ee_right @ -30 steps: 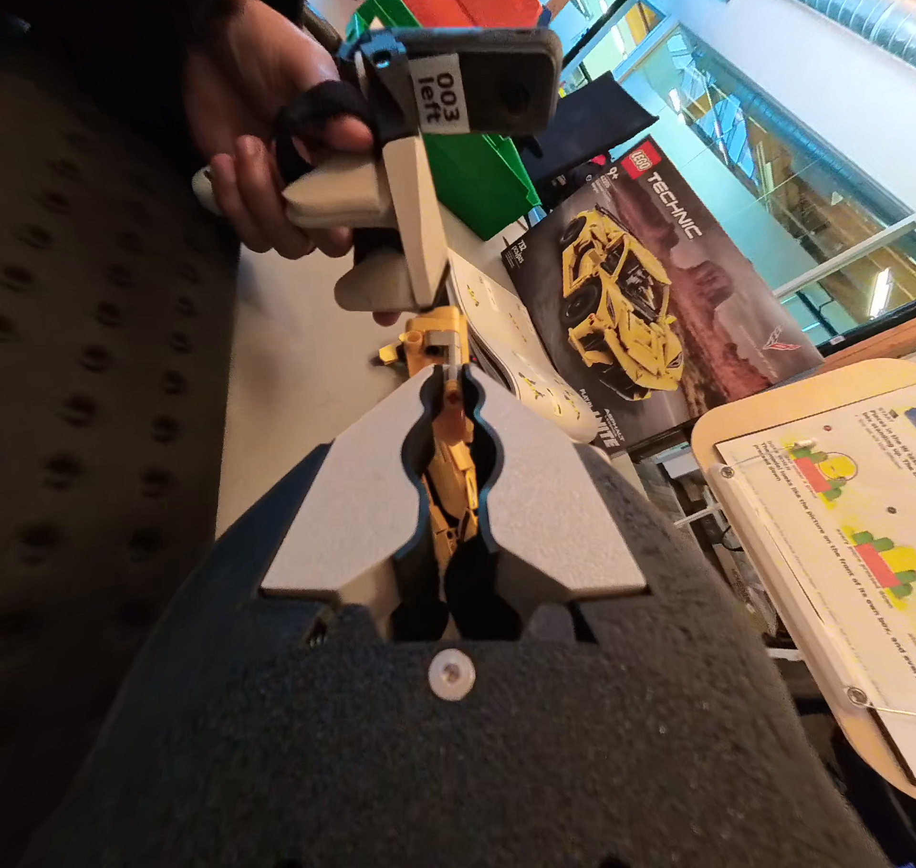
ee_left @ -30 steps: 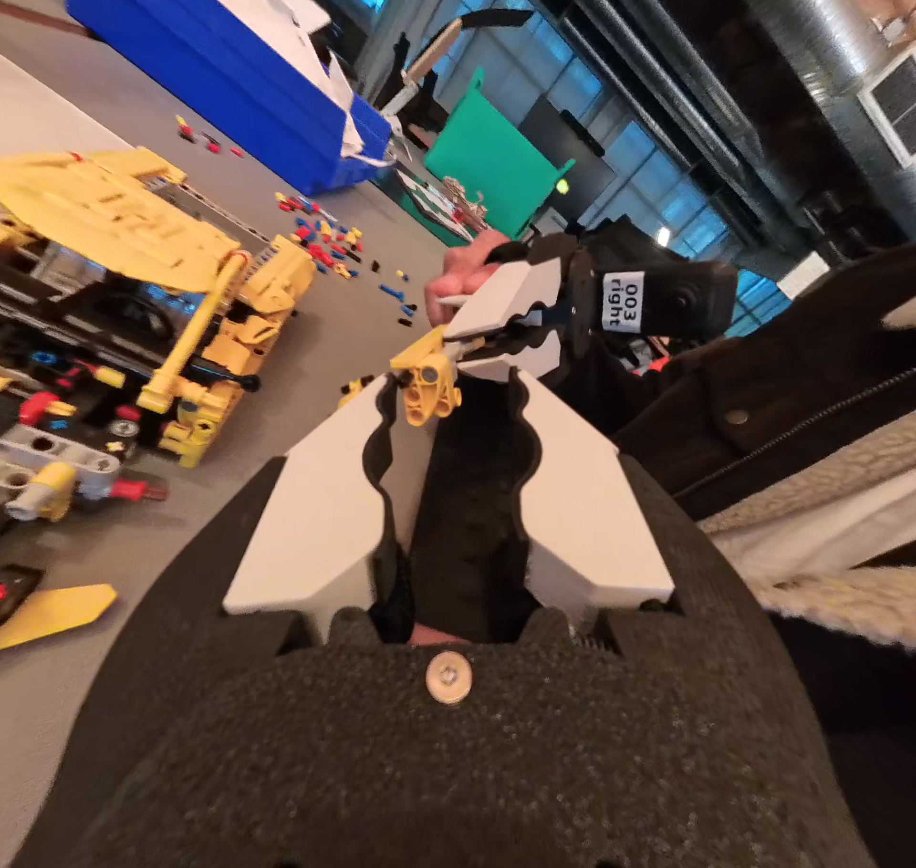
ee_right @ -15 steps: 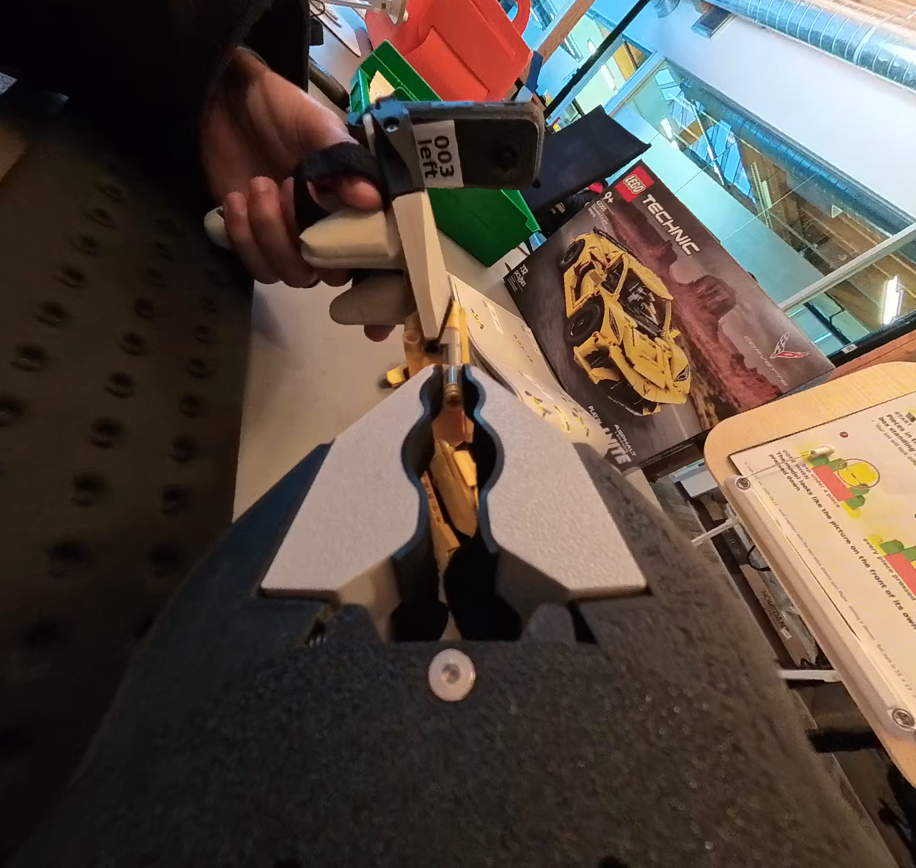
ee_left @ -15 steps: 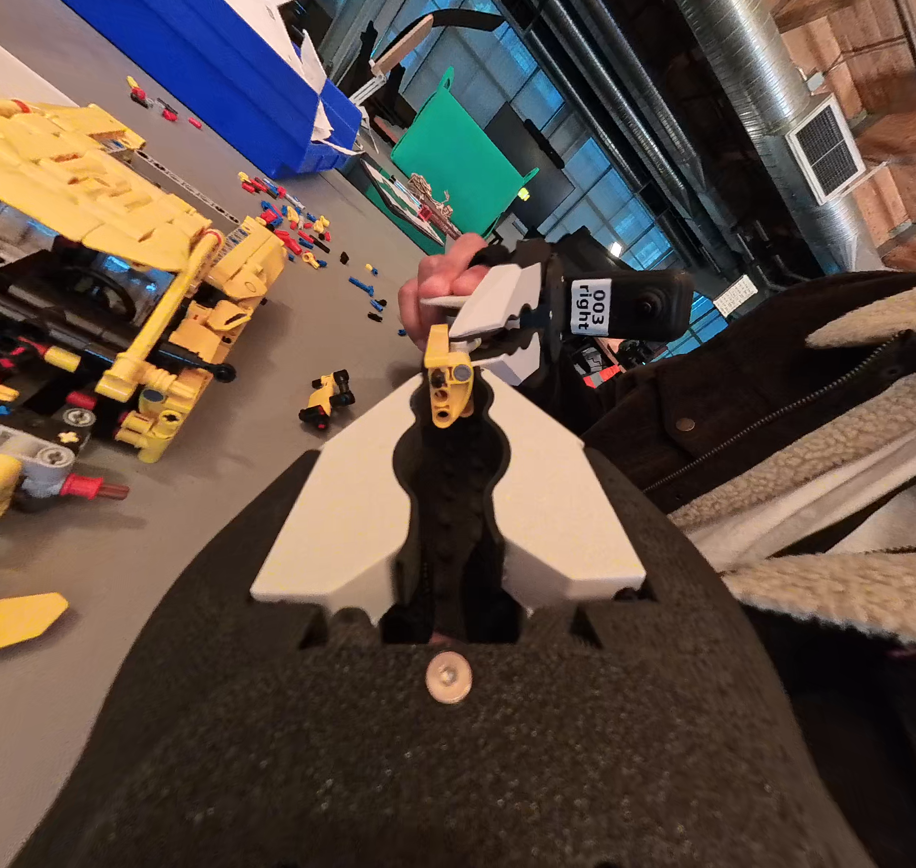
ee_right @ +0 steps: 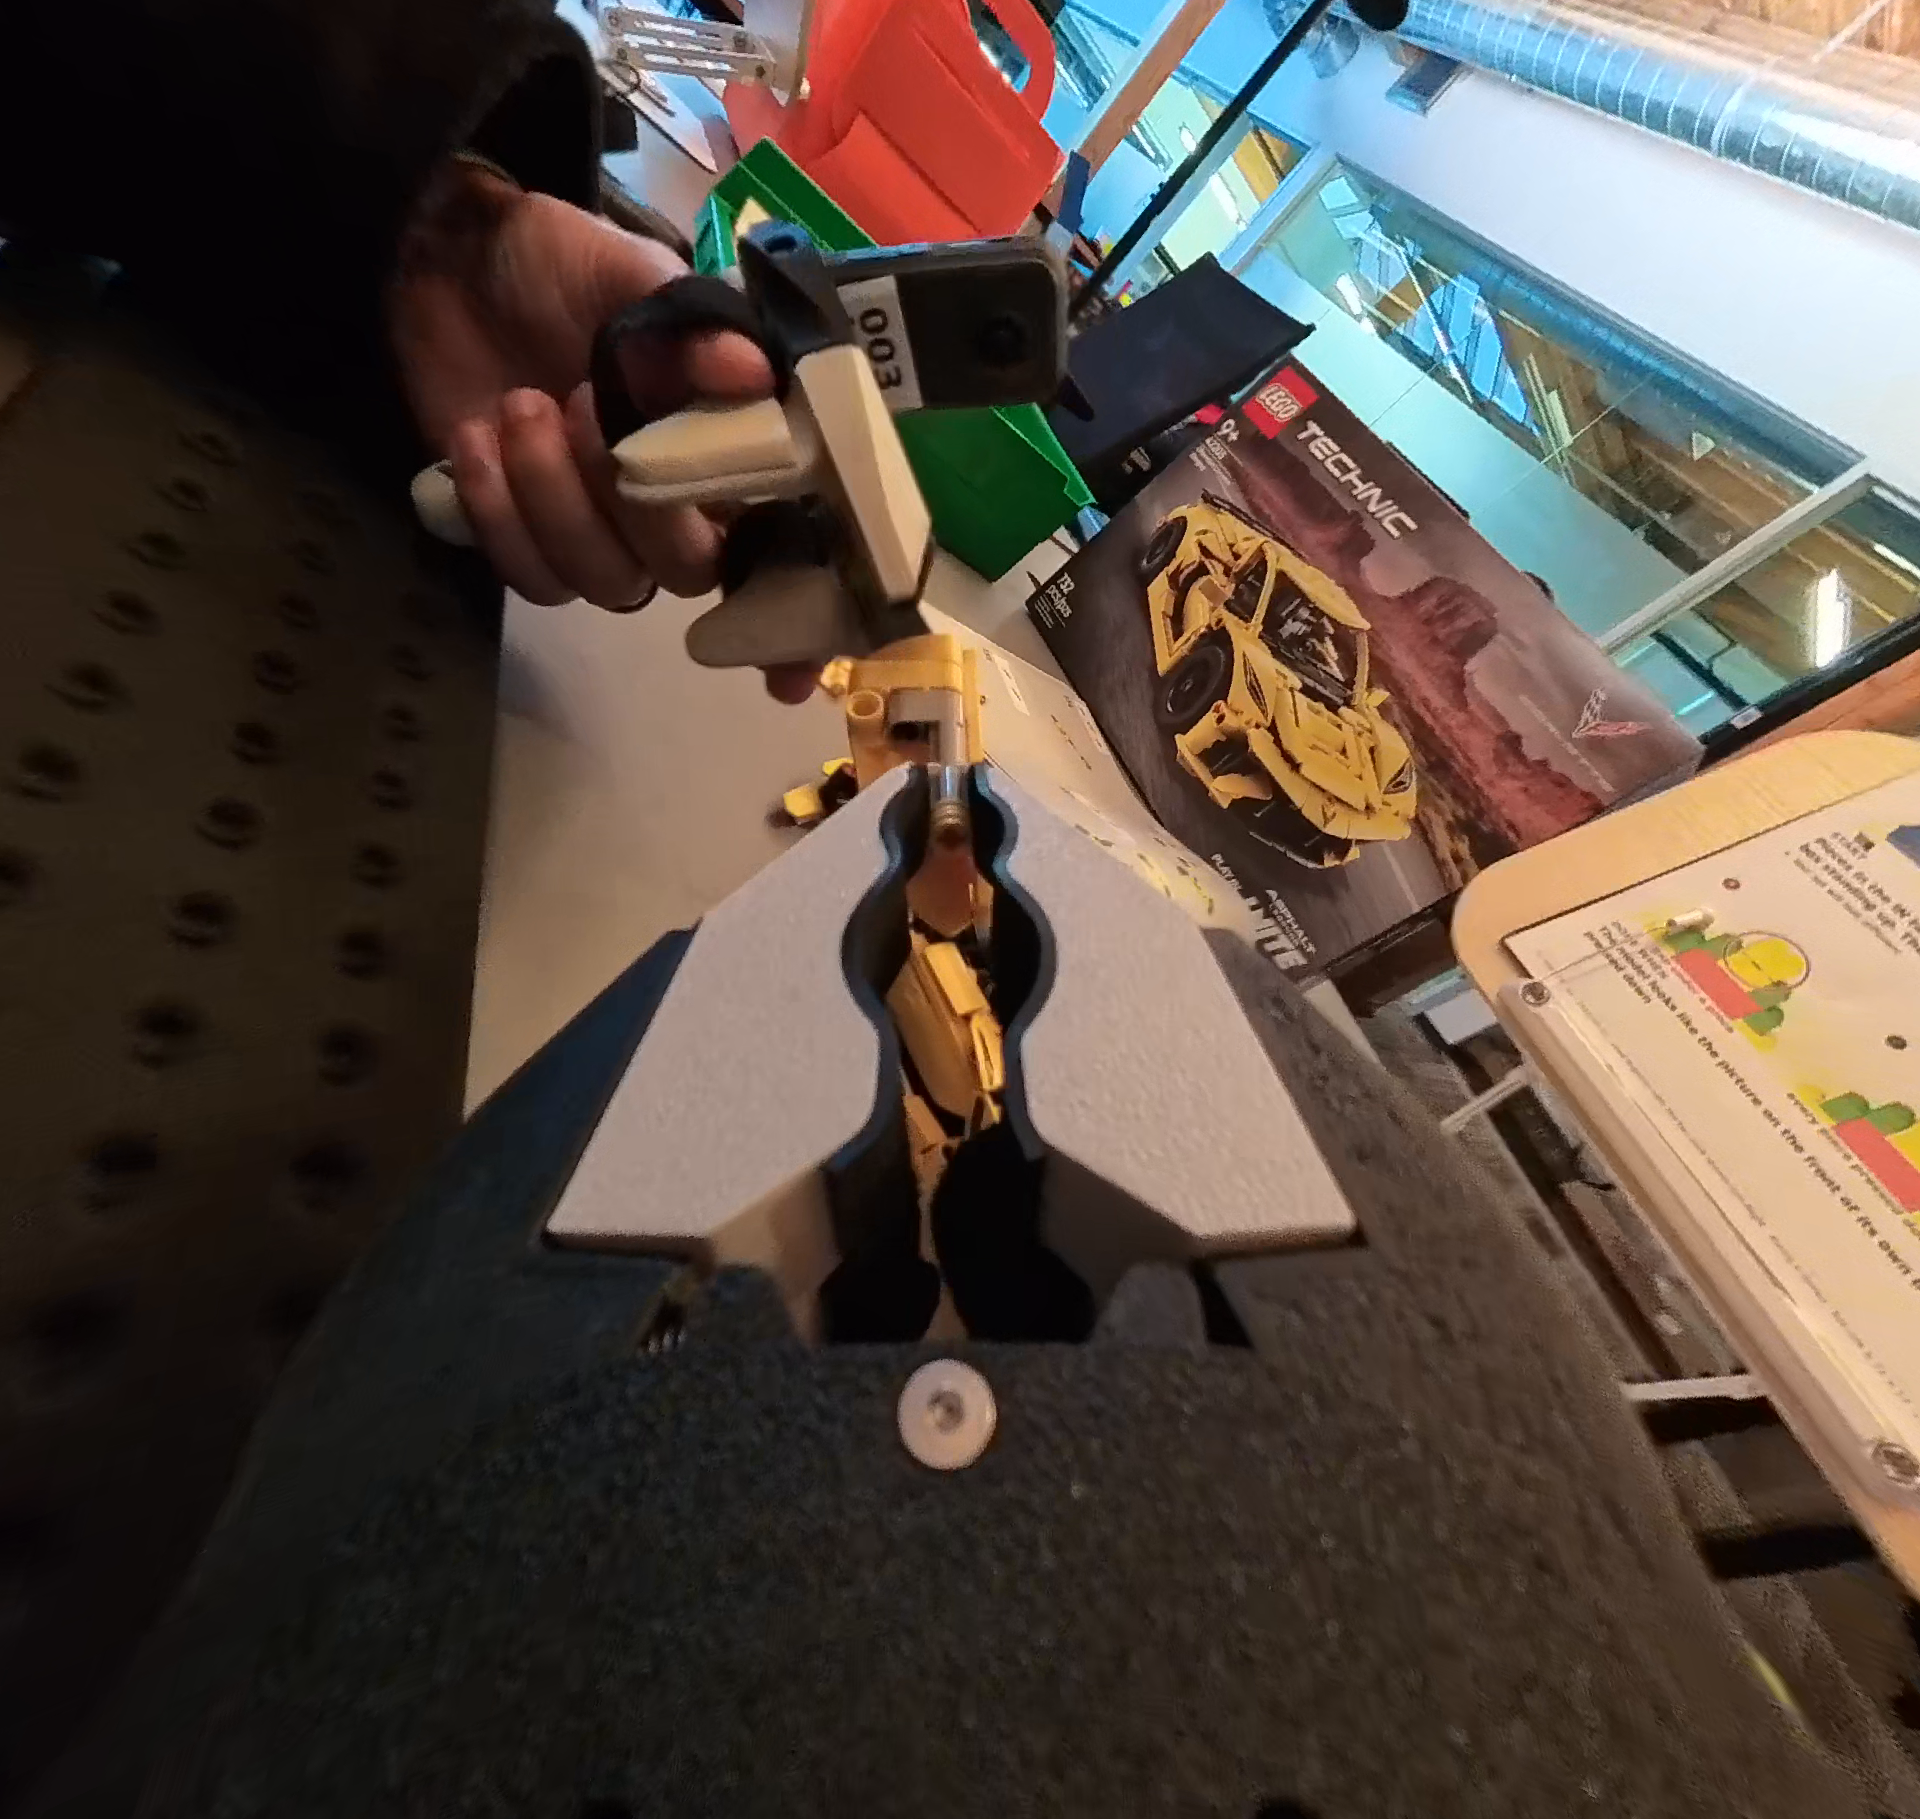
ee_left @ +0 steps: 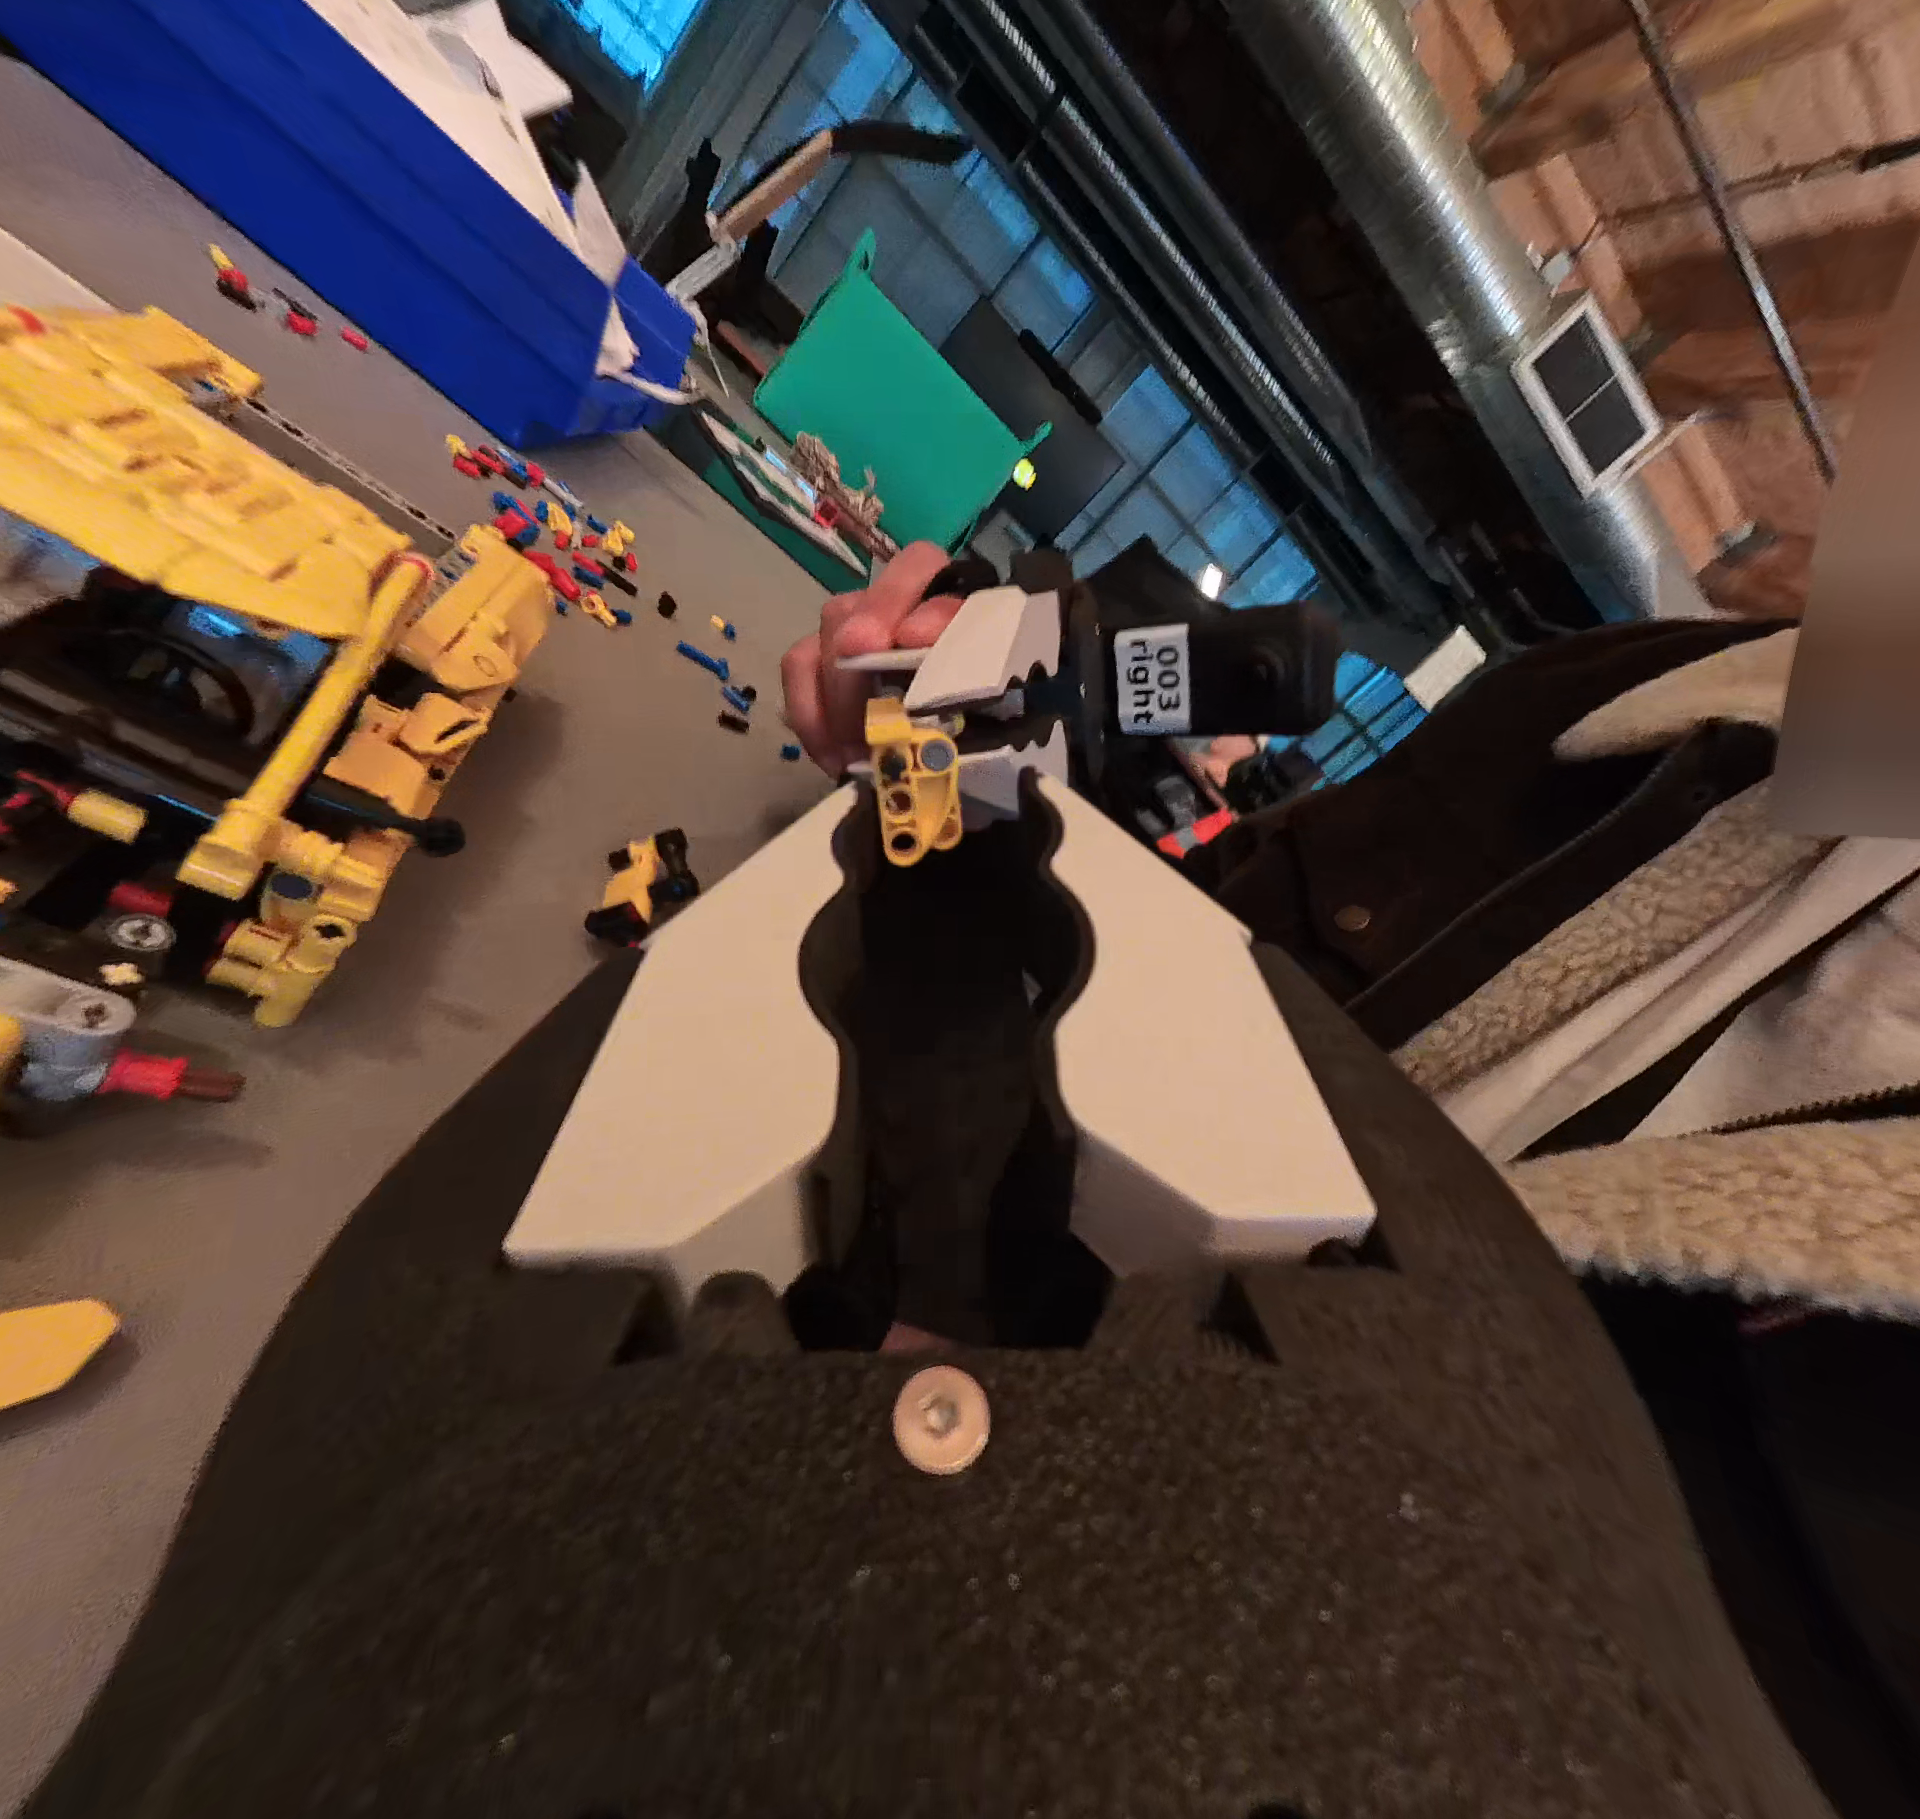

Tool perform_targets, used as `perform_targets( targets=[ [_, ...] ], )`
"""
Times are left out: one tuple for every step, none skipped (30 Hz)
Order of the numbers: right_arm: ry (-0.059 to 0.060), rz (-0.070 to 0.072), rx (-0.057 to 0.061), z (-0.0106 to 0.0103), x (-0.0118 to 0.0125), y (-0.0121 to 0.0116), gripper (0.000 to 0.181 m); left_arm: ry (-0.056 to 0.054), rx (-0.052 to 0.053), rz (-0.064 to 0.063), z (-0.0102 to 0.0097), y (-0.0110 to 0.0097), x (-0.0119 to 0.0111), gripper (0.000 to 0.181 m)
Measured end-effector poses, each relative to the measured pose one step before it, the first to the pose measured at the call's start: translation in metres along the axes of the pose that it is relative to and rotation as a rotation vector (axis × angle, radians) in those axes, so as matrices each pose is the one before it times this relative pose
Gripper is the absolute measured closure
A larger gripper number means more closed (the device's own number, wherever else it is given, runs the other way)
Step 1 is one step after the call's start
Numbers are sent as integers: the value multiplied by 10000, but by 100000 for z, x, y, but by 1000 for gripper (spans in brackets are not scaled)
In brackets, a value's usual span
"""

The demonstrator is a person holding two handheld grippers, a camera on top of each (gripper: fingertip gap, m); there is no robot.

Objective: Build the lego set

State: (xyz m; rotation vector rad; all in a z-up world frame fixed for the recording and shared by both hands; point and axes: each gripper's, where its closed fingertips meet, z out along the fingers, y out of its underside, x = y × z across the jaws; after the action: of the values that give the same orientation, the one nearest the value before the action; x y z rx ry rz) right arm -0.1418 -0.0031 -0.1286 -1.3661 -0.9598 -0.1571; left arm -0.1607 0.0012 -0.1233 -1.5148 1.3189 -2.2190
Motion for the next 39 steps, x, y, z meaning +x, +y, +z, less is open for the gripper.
perform_targets(
  targets=[
    [-57,268,73,-102,78,-40,175,56,279,-27,-268,-507,47,154],
    [-133,314,65,-58,-22,-56,175,134,282,-44,-262,-508,187,154],
    [-119,313,70,-43,-15,-63,175,218,302,-97,-235,-542,324,154],
    [-91,230,92,-57,14,-136,175,199,274,-101,-188,-476,292,154],
    [-32,197,53,-52,73,-74,175,97,210,-56,-140,-362,129,155],
    [-37,165,25,-43,46,-11,175,-33,109,18,-93,-205,-50,154],
    [-47,130,11,-25,11,-2,175,-131,5,68,-37,-23,-188,155],
    [-35,138,18,-22,0,-4,175,-149,-80,85,15,138,-222,155],
    [-73,224,3,-23,-33,13,175,-83,-121,96,84,211,-81,154],
    [-171,489,-28,-16,-112,11,175,-16,-124,121,120,227,73,154],
    [-425,930,-4,-67,-292,-103,175,3,-131,157,167,254,127,154],
    [-629,1094,-23,-79,-348,-49,175,-36,-155,164,163,312,55,154],
    [-519,1147,-34,-79,-72,66,175,-85,-181,157,173,345,-39,154],
    [-361,1061,-13,-161,181,17,175,-82,-174,140,137,323,-44,154],
    [-292,762,46,-226,192,-98,175,-19,-123,104,111,213,46,154],
    [-194,495,154,-228,181,-184,175,49,-52,67,73,94,151,154],
    [-74,330,139,-187,215,-156,175,61,0,45,42,10,155,154],
    [-74,224,63,-120,81,-52,175,21,17,31,1,-20,64,154],
    [-103,160,48,-74,-44,-53,175,-23,26,12,-16,-48,-31,154],
    [-48,93,63,-40,-15,-92,175,-15,43,-22,-46,-66,-45,154],
    [-6,48,40,-25,35,-46,175,25,53,-54,-49,-93,4,154],
    [16,23,-12,-4,72,23,175,33,38,-56,-27,-60,25,154],
    [-50,72,28,-14,-20,-37,175,23,16,-38,-14,-24,0,154],
    [-75,142,67,-44,-17,-107,175,16,-9,-13,6,24,26,154],
    [18,86,10,-52,111,-23,175,15,-37,6,41,70,38,154],
    [119,-25,-49,-13,213,90,175,36,-47,11,46,95,75,154],
    [90,-48,-53,10,144,114,175,30,-55,10,80,123,62,154],
    [-29,15,-15,26,-38,35,175,-5,-81,13,75,162,12,154],
    [-32,34,-3,20,-42,16,175,-17,-105,23,93,204,-22,154],
    [28,-14,-34,20,40,56,175,13,-96,32,80,176,49,154],
    [54,-28,-43,30,91,85,175,45,-49,29,54,77,115,154],
    [15,4,-19,16,38,39,175,4,-5,26,22,14,41,154],
    [22,27,-21,14,60,45,175,-57,13,14,-20,-16,-97,154],
    [33,11,-26,5,67,57,175,-80,25,-15,-50,-50,-156,154],
    [40,-10,-26,-3,66,44,175,-42,57,-45,-70,-118,-120,154],
    [2,-2,-8,8,5,9,175,10,98,-62,-84,-185,-21,154],
    [-15,18,7,-3,-14,-13,175,42,113,-60,-90,-202,34,154],
    [-6,18,-15,11,3,23,175,32,105,-59,-89,-187,26,154],
    [17,3,-25,12,41,47,175,2,77,-54,-68,-133,-41,154]
  ],
)
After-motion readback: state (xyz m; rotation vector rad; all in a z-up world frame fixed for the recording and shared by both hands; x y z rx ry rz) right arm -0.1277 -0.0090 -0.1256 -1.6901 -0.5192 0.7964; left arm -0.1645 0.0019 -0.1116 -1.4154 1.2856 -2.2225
